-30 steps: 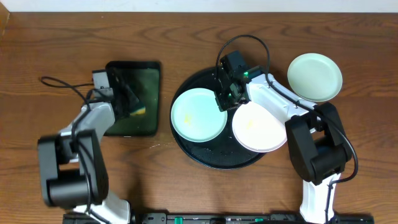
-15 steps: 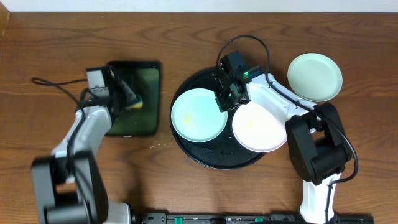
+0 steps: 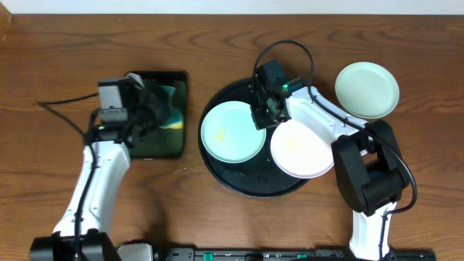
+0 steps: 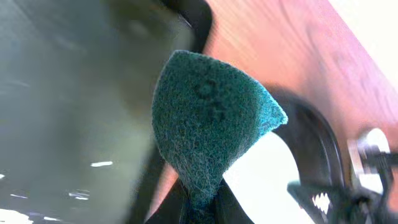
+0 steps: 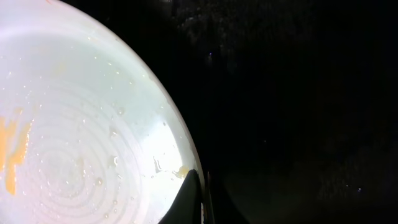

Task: Clean dirty plates on tray and stack at the side
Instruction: 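Carry the sponge with the left gripper onto the light green plate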

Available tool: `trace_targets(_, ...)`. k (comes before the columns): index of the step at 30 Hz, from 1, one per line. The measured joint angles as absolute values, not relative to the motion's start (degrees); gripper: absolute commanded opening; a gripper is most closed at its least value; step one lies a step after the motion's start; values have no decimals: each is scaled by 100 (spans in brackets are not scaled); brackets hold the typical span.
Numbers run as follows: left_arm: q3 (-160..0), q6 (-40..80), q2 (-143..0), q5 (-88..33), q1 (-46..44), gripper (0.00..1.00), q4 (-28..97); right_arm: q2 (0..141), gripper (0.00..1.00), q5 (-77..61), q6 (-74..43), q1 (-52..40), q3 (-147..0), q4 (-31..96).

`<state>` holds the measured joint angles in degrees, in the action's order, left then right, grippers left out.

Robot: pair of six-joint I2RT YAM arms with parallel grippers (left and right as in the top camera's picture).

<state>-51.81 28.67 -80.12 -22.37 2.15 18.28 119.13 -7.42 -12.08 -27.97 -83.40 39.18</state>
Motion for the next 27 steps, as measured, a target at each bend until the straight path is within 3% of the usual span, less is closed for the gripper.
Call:
trace_targets(7, -5181, 2871, -8296, -2394, -880, 8, 1651, 11994, 2, -666, -1431, -2797, -8342, 3918)
trace_targets(13, -5181, 2982, -8621, -2412, -1441, 8, 1319, 12031, 29, -674, -1555, -2788, -8342, 3977)
trace_targets(16, -5181, 3009, -8794, -2410, -1546, 7, 1302, 12031, 33, -862, -1597, -2766, -8359, 4071)
trace_targets(19, -5181, 3022, -8882, -2410, -1564, 7, 1302, 12031, 32, -1181, -1597, -2698, -8366, 4202)
trace_targets(23, -5181, 3022, -8884, -2410, -1564, 8, 1223, 12031, 20, -1509, -1605, -2615, -8366, 4434)
trace_targets(27, -5181, 3022, -8884, -2410, -1564, 8, 1216, 12033, 19, -1612, -1706, -2630, -8364, 4718)
